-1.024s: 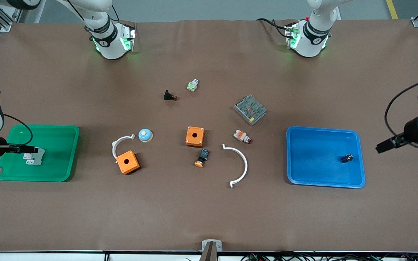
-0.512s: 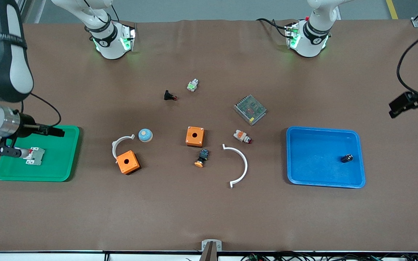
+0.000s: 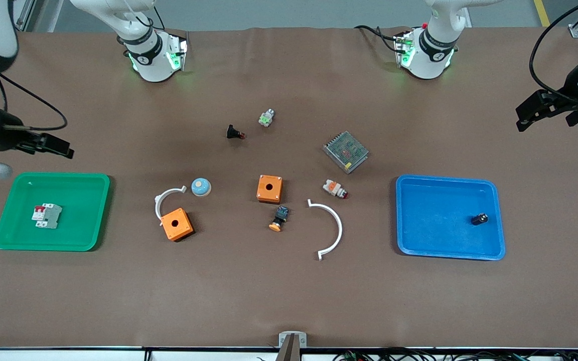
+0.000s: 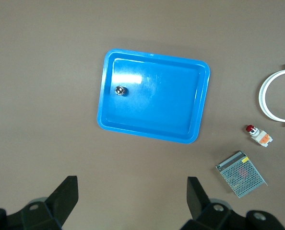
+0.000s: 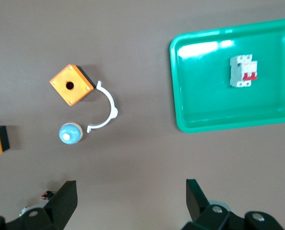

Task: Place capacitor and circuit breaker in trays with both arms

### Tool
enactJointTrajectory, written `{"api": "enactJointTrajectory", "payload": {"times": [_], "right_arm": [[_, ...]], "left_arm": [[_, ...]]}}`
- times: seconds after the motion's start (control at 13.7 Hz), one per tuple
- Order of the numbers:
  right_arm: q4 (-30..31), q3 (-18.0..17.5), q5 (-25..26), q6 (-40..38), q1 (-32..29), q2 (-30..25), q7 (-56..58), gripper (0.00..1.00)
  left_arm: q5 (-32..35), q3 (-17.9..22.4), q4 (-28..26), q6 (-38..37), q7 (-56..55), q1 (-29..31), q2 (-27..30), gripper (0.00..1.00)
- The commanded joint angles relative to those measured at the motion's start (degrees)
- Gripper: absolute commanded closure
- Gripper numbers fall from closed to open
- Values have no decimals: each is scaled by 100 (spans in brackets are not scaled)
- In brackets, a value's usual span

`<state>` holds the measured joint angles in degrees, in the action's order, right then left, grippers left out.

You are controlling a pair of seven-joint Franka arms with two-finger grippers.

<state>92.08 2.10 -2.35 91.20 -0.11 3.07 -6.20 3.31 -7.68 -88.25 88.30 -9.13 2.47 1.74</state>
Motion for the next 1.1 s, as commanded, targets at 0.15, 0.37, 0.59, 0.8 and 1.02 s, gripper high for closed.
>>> {"api": "enactJointTrajectory", "payload": {"times": [0.15,0.37,0.59,0.8,1.02], "right_arm": [[-725,37,50,-120,2,97,-13,0],[-946,45,50,-119,-16,97,-22,0],[-1113,63,41,-128,-112,97,-48,0],[-1131,54,50,-128,-112,97,-48,0],[-1131,54,33,-128,-112,97,-39,0]], "left_arm": [[-111,232,-184,-128,105,-370,212,0],[-111,372,-237,-146,105,-476,283,0],[-138,373,-210,-146,105,-432,274,0],[-138,382,-210,-146,105,-406,248,0],[-208,382,-210,-120,105,-379,230,0]]}}
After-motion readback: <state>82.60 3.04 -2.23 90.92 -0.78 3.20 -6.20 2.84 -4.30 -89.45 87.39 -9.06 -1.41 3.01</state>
